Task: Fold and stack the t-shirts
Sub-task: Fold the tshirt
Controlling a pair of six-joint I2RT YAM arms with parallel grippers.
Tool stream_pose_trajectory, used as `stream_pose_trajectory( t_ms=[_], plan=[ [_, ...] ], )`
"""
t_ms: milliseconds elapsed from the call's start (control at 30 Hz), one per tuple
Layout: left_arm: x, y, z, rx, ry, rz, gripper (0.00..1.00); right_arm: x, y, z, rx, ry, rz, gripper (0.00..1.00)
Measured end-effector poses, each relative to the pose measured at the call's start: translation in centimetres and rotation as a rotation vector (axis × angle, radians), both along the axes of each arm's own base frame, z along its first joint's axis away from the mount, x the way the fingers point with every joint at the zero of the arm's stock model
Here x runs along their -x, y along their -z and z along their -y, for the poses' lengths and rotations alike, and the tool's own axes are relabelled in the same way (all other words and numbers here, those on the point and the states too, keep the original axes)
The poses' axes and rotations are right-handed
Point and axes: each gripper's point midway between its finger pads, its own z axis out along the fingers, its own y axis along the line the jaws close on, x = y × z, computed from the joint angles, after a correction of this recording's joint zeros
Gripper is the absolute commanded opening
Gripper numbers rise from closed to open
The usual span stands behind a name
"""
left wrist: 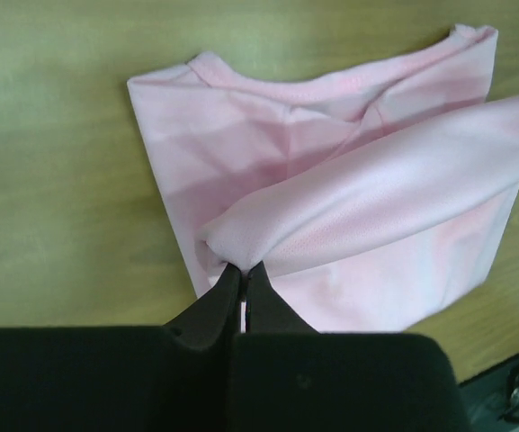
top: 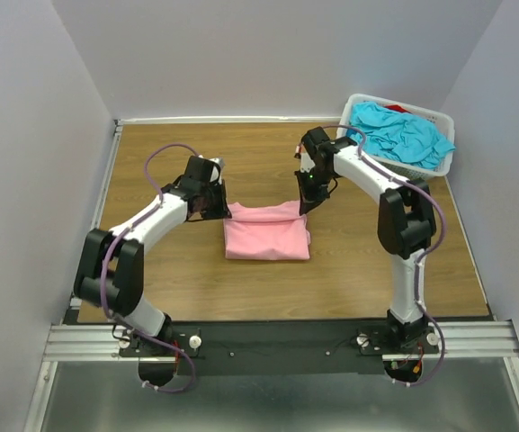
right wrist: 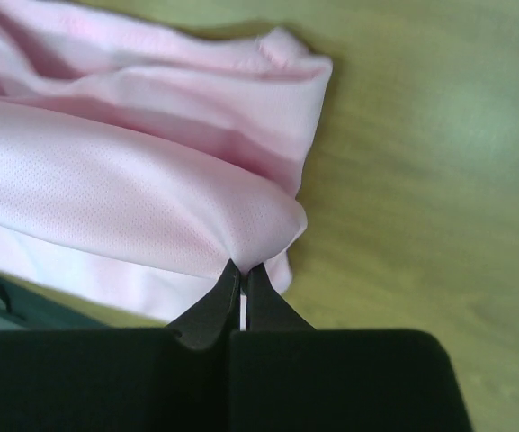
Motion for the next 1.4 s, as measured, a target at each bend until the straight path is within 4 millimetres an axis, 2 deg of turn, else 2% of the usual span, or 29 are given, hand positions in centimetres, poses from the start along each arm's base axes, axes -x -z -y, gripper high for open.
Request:
stream_pose_trajectory(
  t_ms=[133,400,500,667,900,933,1033,1100,1300,1400],
  plan=[
    [-3.3,2.1,-0.1,-0.001,0.008,0.008,0.00,-2.6,2.4,-0.5,-0.040,-0.005,0.009,0.01],
    [-4.9,4.5,-0.7,-0.012,-0.001,0.006,0.00,-3.8,3.7,-1.5,-0.082,-0.033,0.033,0.01],
    [-5.1,4.6,-0.9,-0.013,-0.006,0.015,0.00,-4.1,4.0,-1.7,-0.088,-0.033,0.041,0.07],
    [-4.9,4.5,-1.2,-0.015,-0.024,0.046,0.00,-4.9,3.0,-2.1,-0.112,-0.025,0.091,0.34],
    [-3.7,5.0,-2.0,-0.008,-0.071,0.046,0.00,-4.9,0.3,-2.1,-0.153,0.002,0.176,0.35],
    [-3.4,5.1,-2.1,-0.007,-0.075,0.044,0.00,-4.9,-0.4,-2.1,-0.163,0.005,0.197,0.38],
    [-2.9,4.6,-2.3,0.000,-0.085,0.056,0.00,-4.8,-1.9,-2.1,-0.193,0.020,0.254,0.43],
    [-3.0,3.6,-2.3,0.009,-0.091,0.080,0.00,-4.5,-2.6,-1.9,-0.212,0.033,0.284,0.50],
    [-3.3,0.1,-2.4,0.049,-0.123,0.174,0.01,-3.9,-2.6,-1.8,-0.239,0.057,0.313,0.54],
    [-2.9,-0.3,-2.7,0.062,-0.153,0.185,0.09,-3.9,-2.4,-1.9,-0.251,0.058,0.322,0.54]
  ],
)
